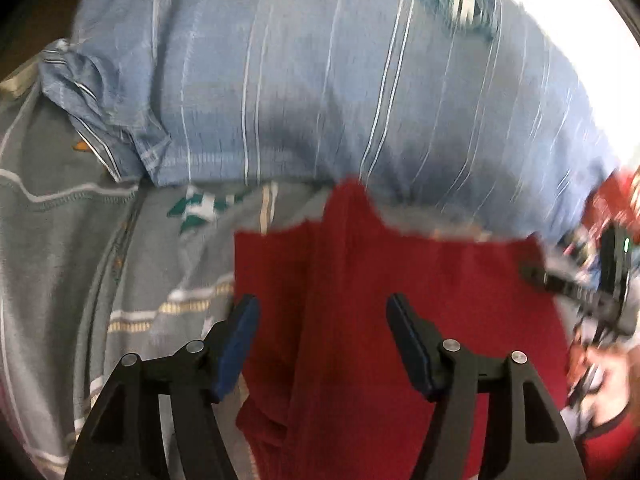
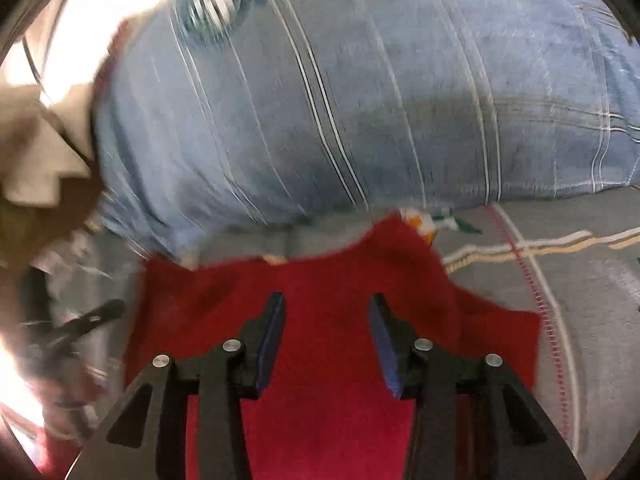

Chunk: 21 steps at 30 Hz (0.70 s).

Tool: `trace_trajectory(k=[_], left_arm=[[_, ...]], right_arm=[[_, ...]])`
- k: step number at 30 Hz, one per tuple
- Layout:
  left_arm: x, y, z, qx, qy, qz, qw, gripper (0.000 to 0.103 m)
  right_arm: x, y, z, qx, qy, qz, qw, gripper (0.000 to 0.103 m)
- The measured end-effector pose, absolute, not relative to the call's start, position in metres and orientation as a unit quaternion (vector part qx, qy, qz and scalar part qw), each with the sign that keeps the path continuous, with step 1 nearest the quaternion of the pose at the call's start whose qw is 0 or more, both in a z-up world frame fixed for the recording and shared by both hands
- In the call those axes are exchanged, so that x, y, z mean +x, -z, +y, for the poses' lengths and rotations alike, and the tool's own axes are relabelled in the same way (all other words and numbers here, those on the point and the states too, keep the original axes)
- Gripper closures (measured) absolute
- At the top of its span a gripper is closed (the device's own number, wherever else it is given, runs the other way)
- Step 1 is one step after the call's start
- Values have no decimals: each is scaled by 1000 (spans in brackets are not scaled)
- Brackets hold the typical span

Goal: Fold small clothes

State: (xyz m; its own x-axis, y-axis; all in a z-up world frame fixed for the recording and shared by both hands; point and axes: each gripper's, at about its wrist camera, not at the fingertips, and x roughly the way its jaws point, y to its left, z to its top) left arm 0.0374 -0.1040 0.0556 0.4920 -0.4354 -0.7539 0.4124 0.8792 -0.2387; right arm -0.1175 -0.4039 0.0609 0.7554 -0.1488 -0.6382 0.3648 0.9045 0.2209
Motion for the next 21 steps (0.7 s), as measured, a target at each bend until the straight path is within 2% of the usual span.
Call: trace_trajectory(k=[4,7,9,17,21], left_arm=[[70,-29,-102,-29,185,479,858,37],[86,-28,-88,-82,177,494,847,36],[87,-30,-86,-82,173,484,854,37],[75,-39,-95,-28,160,453,876,37],[64,-39,-91,-28,162,453,876,37]], right_arm=[[-93,-34,-430,196,173,343,902,62],[-90,-42,-425,197,184,346,899,59],[-93,-48,-418,199,188,342,899,56],[-44,-58,-327,174,43,348,920,56],[2,-49,-284,115,12,378,918,63]])
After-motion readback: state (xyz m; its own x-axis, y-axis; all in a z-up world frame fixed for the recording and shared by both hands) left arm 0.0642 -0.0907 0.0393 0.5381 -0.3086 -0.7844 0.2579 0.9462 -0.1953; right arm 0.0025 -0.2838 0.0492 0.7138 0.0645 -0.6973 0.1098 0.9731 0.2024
